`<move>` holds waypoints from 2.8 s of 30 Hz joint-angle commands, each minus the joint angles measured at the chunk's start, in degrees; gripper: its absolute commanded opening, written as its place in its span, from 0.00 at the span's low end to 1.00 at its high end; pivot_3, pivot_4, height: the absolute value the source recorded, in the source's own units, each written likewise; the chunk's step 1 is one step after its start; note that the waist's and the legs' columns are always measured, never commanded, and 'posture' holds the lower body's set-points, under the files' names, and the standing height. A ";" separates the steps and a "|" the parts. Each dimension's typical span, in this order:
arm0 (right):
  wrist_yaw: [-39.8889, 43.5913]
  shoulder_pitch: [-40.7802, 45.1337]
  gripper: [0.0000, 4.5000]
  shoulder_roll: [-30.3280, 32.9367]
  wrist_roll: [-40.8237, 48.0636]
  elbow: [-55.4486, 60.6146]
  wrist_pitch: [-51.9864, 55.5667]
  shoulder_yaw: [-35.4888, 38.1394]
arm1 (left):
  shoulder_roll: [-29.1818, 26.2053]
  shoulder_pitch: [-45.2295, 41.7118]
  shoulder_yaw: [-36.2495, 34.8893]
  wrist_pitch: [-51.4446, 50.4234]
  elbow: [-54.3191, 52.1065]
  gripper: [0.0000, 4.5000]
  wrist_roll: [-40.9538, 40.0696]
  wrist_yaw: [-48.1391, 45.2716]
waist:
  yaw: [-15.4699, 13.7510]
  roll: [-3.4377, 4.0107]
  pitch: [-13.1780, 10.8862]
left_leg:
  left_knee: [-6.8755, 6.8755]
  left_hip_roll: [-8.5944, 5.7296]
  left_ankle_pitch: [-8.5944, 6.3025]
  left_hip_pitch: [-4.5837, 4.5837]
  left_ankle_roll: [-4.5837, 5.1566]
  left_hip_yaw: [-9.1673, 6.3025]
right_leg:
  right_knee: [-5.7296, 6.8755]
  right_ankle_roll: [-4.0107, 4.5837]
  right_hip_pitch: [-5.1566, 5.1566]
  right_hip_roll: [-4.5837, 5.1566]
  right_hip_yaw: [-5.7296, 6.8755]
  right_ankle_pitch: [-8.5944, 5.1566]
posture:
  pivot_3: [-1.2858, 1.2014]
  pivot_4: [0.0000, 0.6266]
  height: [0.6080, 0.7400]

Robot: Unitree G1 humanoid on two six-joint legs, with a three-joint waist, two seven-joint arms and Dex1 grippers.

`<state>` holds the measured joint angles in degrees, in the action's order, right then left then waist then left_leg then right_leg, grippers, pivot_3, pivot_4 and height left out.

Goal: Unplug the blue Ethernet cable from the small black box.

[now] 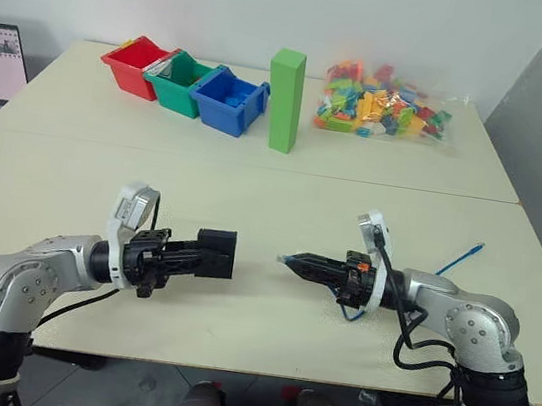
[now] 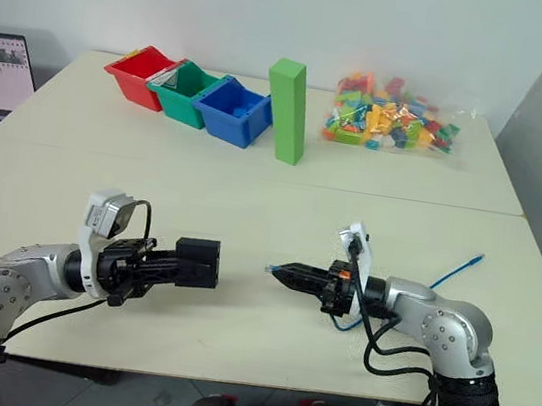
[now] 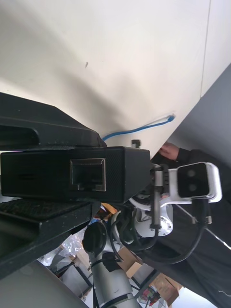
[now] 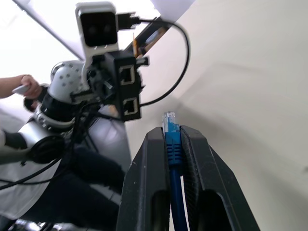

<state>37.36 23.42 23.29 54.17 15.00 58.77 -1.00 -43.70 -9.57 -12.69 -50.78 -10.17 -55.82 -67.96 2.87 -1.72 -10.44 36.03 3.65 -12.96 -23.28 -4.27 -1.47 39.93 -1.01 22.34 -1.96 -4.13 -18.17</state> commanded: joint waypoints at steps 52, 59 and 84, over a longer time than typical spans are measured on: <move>8.59 8.70 0.82 3.63 -34.27 7.60 -22.51 -13.64 | 13.10 -15.85 -4.12 54.73 43.82 0.81 39.50 36.74 | -0.97 0.01 0.00 | 0.23 -0.04 0.02 -0.67 -0.03 0.03 | 0.44 0.27 0.73 0.08 0.07 0.25 | 0.52 0.24 1.00; 8.61 5.53 0.82 5.61 -32.60 8.54 -21.22 -9.46 | 9.33 -4.24 -9.31 39.81 22.83 0.81 34.02 38.49 | -0.96 0.00 0.00 | 0.42 -0.02 0.03 -0.66 -0.03 0.00 | 0.72 0.28 0.77 0.08 0.05 0.24 | 0.52 0.24 1.00; 21.40 -1.35 0.82 24.55 -27.87 3.57 -25.30 3.87 | -12.29 1.26 -13.77 22.15 2.95 0.81 24.84 16.06 | -0.94 0.03 -0.04 | 0.76 -0.02 0.01 -0.64 -0.01 0.08 | 0.94 -0.02 0.79 0.02 -0.03 0.05 | 0.52 0.24 1.00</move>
<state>57.85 22.25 46.91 25.59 17.89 34.48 0.93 -54.50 -7.63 -25.56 -27.45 -5.11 -29.06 -50.39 1.93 -1.69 -10.47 36.79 3.64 -12.95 -23.91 -4.28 -1.40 40.89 -1.04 23.13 -1.94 -4.15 -18.12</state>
